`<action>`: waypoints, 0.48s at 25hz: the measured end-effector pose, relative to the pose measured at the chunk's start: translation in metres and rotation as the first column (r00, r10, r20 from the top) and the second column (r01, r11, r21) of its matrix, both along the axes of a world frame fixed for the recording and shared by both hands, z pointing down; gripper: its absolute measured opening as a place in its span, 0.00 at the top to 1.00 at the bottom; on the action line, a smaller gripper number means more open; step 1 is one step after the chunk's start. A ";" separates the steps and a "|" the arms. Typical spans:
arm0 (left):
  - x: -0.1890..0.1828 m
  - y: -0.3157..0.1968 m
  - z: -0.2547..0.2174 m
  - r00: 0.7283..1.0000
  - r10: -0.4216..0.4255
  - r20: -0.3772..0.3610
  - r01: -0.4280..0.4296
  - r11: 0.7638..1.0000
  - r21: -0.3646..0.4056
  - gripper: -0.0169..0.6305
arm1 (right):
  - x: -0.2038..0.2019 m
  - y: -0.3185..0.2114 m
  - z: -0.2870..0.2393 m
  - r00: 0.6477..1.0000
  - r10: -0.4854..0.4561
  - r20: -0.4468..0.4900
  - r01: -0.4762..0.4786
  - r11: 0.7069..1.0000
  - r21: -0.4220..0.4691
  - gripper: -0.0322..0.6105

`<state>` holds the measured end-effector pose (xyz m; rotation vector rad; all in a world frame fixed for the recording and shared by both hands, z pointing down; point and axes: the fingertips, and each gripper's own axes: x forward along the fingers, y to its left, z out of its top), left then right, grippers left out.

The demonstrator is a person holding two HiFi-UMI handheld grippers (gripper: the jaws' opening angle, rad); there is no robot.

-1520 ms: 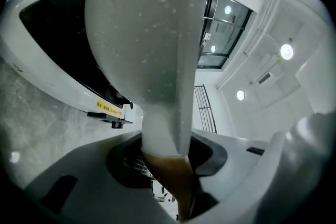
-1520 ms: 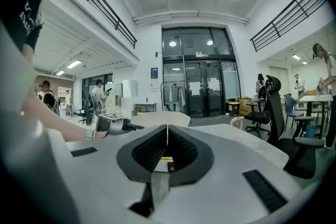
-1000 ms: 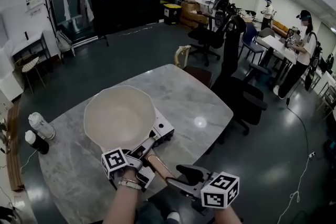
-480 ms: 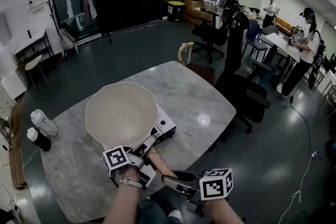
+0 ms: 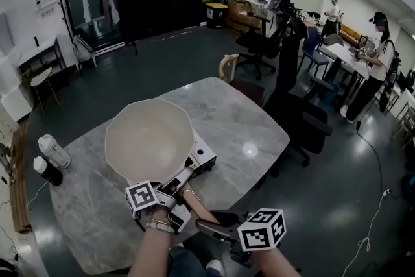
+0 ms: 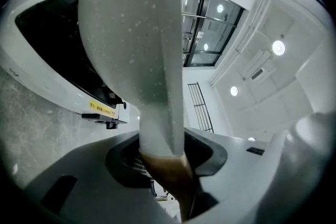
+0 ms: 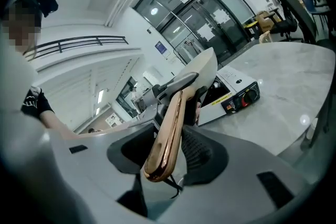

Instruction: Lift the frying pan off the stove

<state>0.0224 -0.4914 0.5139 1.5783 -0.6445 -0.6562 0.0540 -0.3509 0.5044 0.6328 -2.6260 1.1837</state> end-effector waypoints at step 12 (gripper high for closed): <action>-0.004 -0.005 -0.059 0.997 -0.022 0.078 0.015 0.995 0.094 0.71 | 0.003 -0.005 -0.048 0.999 -0.023 0.042 0.019 0.996 0.089 0.67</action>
